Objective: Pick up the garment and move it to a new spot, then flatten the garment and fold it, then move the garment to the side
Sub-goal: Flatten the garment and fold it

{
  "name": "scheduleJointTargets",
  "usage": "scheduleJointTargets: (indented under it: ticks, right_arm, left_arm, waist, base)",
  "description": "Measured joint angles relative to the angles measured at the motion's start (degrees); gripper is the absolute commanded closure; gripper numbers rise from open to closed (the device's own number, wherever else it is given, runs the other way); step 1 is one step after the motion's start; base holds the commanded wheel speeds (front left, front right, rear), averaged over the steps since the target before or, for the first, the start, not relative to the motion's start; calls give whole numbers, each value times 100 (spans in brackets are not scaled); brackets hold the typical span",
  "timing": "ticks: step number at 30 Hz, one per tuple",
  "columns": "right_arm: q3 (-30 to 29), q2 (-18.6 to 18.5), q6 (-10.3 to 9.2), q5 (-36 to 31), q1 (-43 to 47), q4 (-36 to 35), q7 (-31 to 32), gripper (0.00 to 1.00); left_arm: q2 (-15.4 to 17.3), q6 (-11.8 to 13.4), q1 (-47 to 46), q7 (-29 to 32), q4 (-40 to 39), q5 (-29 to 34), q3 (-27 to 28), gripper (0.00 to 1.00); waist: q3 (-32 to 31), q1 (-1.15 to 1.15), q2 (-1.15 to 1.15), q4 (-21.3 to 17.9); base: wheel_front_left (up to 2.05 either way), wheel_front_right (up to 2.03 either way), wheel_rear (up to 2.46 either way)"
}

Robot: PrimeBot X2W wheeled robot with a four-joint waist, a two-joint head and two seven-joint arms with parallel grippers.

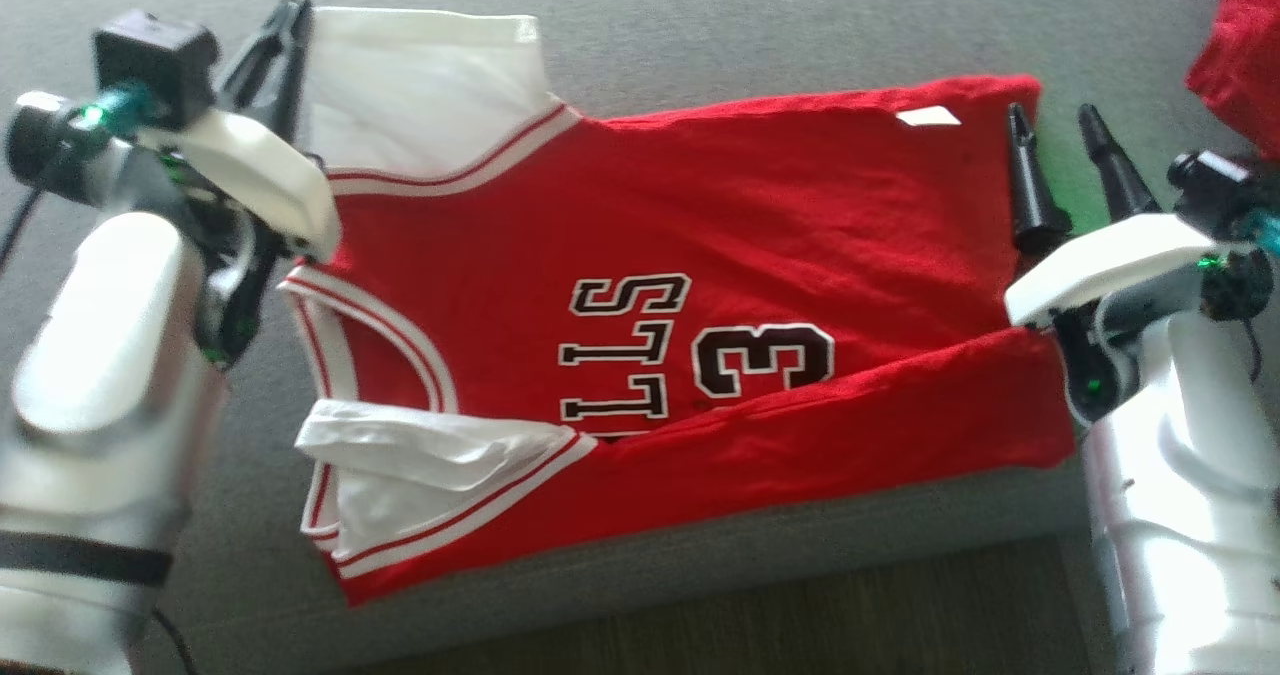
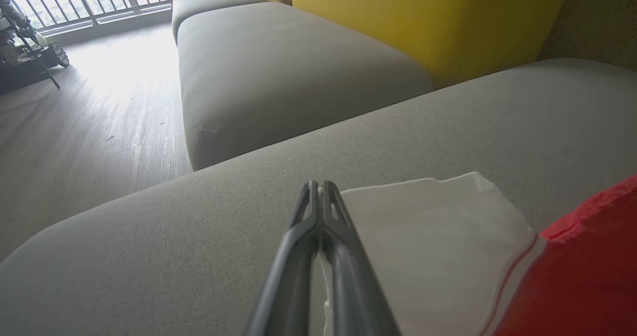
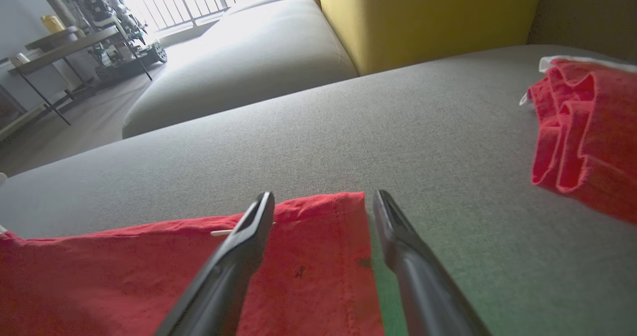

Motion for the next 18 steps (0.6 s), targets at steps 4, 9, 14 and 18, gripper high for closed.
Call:
scheduleJointTargets:
  ticks: [4, 9, 14, 18]
  right_arm:
    - [-559, -11, 0, -300, -459, 764, 135, 0]
    - [-898, -23, 0, -681, -758, 1308, 125, 0]
    - [-1227, -24, 0, -996, -1042, 1806, 69, 0]
    - [-1334, -30, 0, -1036, -1196, 2106, -29, 38]
  left_arm:
    - [-100, 91, 217, -15, -290, 0, -138, 100]
    - [-167, 142, 350, -14, -477, 0, -216, 100]
    - [-176, 192, 392, -8, -665, 0, -297, 100]
    - [-158, 199, 489, 5, -753, 0, -307, 100]
  waist:
    - [-49, 0, 0, 227]
    - [-75, 0, 0, 407]
    - [-84, 0, 0, 518]
    - [-67, 0, 0, 542]
  base:
    - [0, 0, 0]
    - [0, 0, 0]
    - [0, 0, 0]
    - [0, 0, 0]
